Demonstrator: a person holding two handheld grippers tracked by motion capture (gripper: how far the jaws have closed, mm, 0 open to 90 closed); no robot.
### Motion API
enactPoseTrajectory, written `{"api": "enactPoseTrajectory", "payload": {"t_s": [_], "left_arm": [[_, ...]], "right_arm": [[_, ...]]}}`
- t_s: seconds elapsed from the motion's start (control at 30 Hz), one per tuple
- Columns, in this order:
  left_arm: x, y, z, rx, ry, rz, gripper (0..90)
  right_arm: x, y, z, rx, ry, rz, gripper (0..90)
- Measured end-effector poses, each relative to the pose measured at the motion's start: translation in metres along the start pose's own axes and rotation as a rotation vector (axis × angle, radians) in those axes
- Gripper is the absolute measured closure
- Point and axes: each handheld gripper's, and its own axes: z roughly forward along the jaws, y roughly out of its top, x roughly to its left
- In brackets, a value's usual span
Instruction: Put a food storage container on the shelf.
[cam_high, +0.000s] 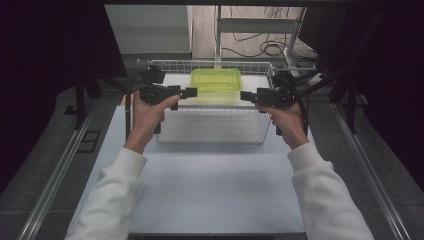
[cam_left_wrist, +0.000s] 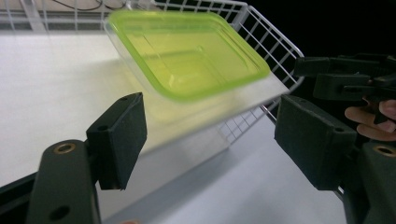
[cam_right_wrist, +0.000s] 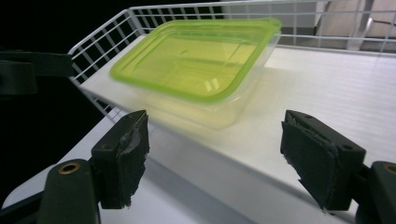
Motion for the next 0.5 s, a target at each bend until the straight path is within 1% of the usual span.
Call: {"api": "enactPoseTrajectory", "payload": {"t_s": [0.1,0.23,0.33,0.5], "left_arm": [[-0.007,-0.009,-0.006,0.007,-0.016,0.012,25.2],[-0.016,-0.021,-0.012,0.02,-0.013,0.037,26.2],[-0.019,-0.031,-0.014,0.038,-0.015,0.041,26.2],[-0.021,-0.052,-0.016,0.067,-0.021,0.054,26.1]], "right_arm": [[0.005,-0.009,-0.01,-0.009,0.033,-0.011,24.2],[0.009,-0.019,-0.018,-0.005,0.048,-0.029,24.4],[0.01,-0.029,-0.022,0.001,0.058,-0.043,24.6],[0.009,-0.049,-0.026,0.0,0.086,-0.041,25.2]]}}
